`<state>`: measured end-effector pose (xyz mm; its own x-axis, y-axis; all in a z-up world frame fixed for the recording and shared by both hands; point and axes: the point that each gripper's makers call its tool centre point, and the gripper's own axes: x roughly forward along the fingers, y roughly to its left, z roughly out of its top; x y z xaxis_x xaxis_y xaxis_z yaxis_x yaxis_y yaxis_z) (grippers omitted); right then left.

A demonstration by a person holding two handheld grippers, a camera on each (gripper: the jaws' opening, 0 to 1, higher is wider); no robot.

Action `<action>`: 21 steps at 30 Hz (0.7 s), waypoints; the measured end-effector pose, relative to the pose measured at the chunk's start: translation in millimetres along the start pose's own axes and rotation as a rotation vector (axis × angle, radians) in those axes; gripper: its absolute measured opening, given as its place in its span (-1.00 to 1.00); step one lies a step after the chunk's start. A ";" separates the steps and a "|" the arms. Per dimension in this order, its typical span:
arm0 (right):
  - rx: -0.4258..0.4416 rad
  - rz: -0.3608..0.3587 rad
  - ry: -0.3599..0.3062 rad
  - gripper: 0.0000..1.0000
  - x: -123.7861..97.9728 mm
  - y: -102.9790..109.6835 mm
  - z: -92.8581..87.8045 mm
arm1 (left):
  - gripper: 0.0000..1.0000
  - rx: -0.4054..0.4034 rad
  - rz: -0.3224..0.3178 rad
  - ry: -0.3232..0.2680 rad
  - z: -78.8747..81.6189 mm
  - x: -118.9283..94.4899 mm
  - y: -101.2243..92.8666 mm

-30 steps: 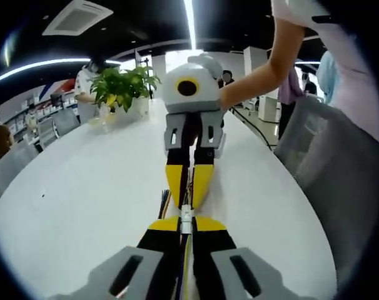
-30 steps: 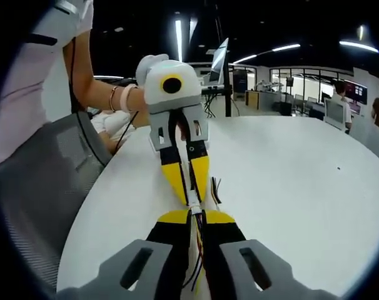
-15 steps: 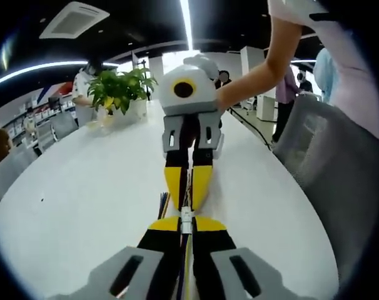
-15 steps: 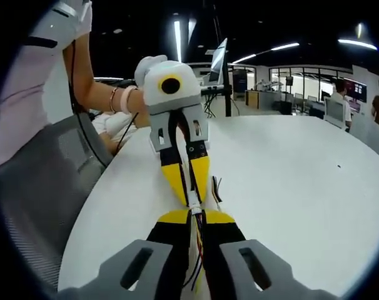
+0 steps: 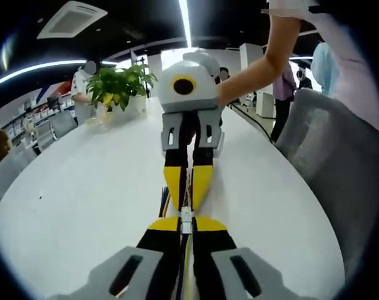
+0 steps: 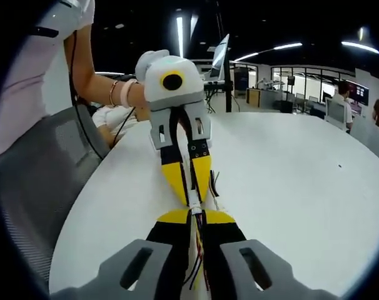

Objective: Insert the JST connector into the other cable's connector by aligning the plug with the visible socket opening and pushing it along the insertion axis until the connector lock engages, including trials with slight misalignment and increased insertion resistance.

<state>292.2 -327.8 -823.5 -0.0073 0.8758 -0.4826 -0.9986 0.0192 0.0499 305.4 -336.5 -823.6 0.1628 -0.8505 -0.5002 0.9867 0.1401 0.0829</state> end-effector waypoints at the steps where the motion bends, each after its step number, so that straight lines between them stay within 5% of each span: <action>1: -0.002 0.000 0.004 -0.95 0.9 0.3 -1.0 | -1.00 0.004 0.000 0.001 -1.2 0.7 -0.7; 21: -0.006 0.001 0.021 -0.94 8.9 -5.9 -17.6 | -1.00 -0.002 -0.003 0.020 -15.9 7.5 -4.3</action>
<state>297.1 -328.6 -843.5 -0.0090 0.8655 -0.5008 -0.9989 0.0156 0.0448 302.4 -335.4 -841.4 0.1594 -0.8406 -0.5176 0.9872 0.1384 0.0793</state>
